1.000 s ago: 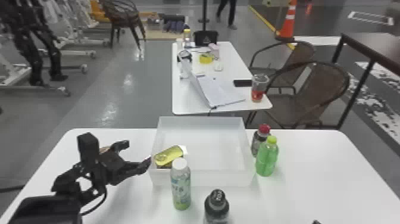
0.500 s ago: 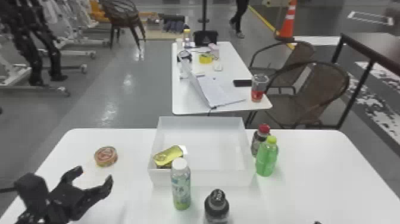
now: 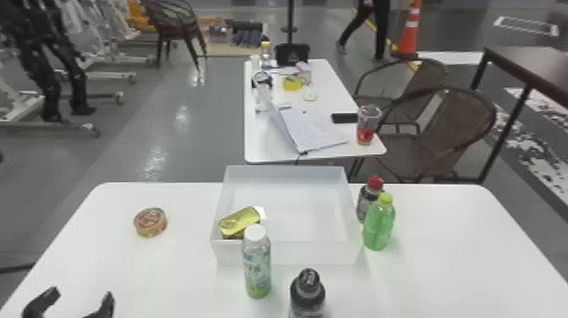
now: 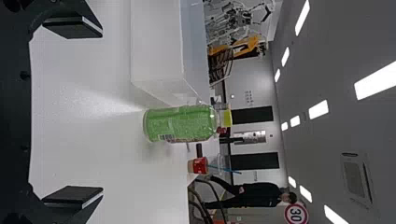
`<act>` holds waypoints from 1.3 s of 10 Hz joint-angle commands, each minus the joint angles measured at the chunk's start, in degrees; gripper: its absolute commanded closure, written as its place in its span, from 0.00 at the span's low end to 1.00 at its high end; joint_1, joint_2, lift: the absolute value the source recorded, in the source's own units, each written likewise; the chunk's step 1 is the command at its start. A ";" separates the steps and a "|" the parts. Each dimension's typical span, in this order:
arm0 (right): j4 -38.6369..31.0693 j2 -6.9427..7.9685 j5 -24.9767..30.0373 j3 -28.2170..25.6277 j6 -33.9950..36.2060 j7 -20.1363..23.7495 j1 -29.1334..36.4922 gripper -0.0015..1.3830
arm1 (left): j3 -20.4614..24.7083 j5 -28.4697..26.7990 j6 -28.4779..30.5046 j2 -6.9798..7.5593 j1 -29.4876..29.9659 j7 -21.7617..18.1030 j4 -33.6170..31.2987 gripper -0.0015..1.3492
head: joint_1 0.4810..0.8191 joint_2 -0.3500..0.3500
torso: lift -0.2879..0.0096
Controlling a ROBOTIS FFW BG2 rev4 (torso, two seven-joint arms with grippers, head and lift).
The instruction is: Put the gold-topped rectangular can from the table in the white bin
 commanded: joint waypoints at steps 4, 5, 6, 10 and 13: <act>-3.15 0.05 0.17 -0.57 -0.09 -0.27 3.41 0.08 | -3.42 2.28 -3.95 -0.15 5.11 5.93 -0.27 0.14 | 0.20 0.50 | 0.63; -3.59 0.05 0.26 -0.65 -0.09 -0.71 4.11 0.08 | -4.03 2.81 -3.95 -0.15 5.54 6.81 -0.27 0.14 | 0.20 0.50 | 0.63; -3.59 0.05 0.17 -0.65 -0.09 -0.79 4.20 0.08 | -4.56 3.16 -3.87 -0.15 5.63 7.16 -0.19 0.14 | 0.20 0.50 | 0.63; -3.94 0.05 0.17 -0.83 -0.09 -0.79 4.28 0.08 | -6.93 4.21 -3.78 -0.15 5.72 8.92 -0.01 0.14 | 0.20 0.50 | 0.63; -3.85 0.05 0.17 -0.92 0.00 -0.79 4.28 0.08 | -7.55 4.65 -3.69 -0.15 5.46 9.01 0.34 0.14 | 0.20 0.50 | 0.63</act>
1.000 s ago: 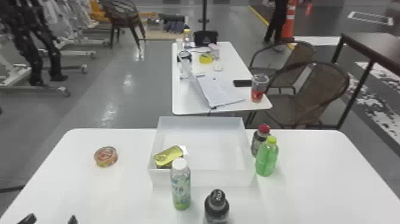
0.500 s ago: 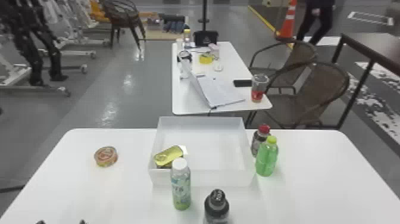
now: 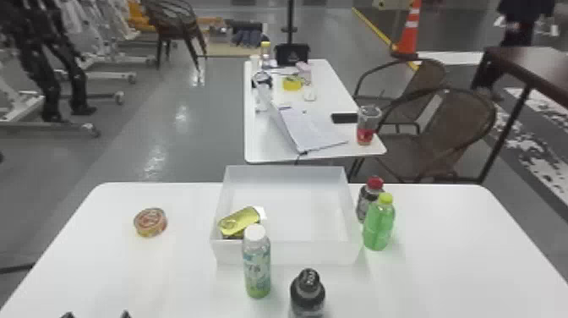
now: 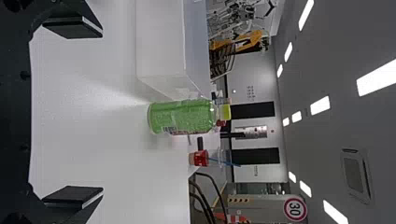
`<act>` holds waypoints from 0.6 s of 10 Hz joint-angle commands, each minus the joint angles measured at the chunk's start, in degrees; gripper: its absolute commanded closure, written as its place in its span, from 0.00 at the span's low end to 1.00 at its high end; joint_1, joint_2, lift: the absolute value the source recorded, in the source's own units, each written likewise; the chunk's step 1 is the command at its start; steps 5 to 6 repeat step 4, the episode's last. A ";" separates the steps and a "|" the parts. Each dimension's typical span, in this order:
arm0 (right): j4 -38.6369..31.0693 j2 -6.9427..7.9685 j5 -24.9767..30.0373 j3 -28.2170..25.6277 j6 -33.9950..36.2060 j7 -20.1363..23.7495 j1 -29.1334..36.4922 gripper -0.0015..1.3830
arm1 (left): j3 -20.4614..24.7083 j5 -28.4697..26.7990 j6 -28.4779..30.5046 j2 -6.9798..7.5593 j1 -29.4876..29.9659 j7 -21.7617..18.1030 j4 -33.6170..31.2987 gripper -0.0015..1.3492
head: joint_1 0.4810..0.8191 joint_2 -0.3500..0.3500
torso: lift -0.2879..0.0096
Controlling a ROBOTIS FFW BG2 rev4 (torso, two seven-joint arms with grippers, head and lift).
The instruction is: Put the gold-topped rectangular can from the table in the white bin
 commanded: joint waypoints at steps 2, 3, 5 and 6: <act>-0.06 0.05 0.00 -0.29 -0.07 0.00 -0.01 0.08 | -0.30 0.56 -0.08 -0.15 -0.18 0.00 0.44 0.14 | 0.20 0.50 | 0.63; -0.06 0.05 0.00 -0.29 0.02 0.00 -0.01 0.08 | -0.48 0.65 0.09 -0.15 -0.27 0.00 0.53 0.14 | 0.20 0.50 | 0.63; -0.06 0.05 0.00 -0.29 0.02 0.00 -0.01 0.08 | -0.65 0.83 0.18 -0.15 -0.27 0.00 0.61 0.14 | 0.20 0.50 | 0.63; -0.06 0.05 0.00 -0.29 0.02 0.00 -0.01 0.08 | -0.65 0.83 0.18 -0.15 -0.27 0.00 0.61 0.14 | 0.20 0.50 | 0.63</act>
